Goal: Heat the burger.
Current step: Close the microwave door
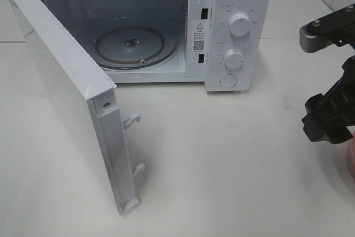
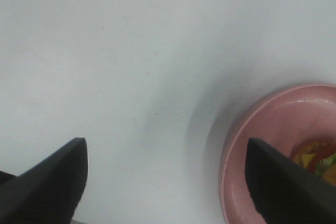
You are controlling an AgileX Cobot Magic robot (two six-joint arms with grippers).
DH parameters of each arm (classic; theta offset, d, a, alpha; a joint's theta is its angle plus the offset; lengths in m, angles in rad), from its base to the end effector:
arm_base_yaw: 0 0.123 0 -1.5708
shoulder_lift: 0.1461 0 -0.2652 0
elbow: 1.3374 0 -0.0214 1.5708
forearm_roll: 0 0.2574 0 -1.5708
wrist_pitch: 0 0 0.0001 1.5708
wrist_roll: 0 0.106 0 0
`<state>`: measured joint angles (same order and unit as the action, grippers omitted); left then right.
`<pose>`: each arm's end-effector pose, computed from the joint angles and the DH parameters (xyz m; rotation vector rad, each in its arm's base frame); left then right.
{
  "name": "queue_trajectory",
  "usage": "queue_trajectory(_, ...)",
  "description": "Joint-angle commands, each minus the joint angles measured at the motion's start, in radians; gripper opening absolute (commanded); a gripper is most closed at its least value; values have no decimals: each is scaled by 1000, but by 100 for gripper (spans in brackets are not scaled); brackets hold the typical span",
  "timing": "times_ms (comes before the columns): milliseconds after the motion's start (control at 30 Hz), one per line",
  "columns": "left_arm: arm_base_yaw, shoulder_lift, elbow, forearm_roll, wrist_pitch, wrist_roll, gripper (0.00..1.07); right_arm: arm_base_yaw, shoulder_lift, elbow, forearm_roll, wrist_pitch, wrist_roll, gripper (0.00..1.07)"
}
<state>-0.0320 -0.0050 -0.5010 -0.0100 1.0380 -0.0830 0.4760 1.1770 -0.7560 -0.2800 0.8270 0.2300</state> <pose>0.0345 -0.0020 0.2763 -0.0511 2.0158 -0.0851 0.2129 0.0855 0.2216 -0.5226 2.6221 -0.1174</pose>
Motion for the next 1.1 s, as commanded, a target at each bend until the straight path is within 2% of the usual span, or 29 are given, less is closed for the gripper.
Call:
queue_trajectory(33,4,-22,1,-3,-6,-4,98,-2,-52,-1,24,29,-16,79)
queue_trajectory(567,4,-22,1,-3,-6,-4,98,-2,-306,-1,68,175,-35,76)
queue_trajectory(833,4,-22,1,-3,-6,-4,98,-5,-483,77,63,178,-43,76)
queue_trajectory(933,4,-22,1,-3,-6,-4,98,-44,-555,117,68,177,-43,76)
queue_trajectory(1000,4,-22,1,-3,-6,-4,98,-118,-653,158,71,177,-46,76)
queue_trajectory(1100,4,-22,1,-3,-6,-4,98,-134,-679,168,73,175,-46,76)
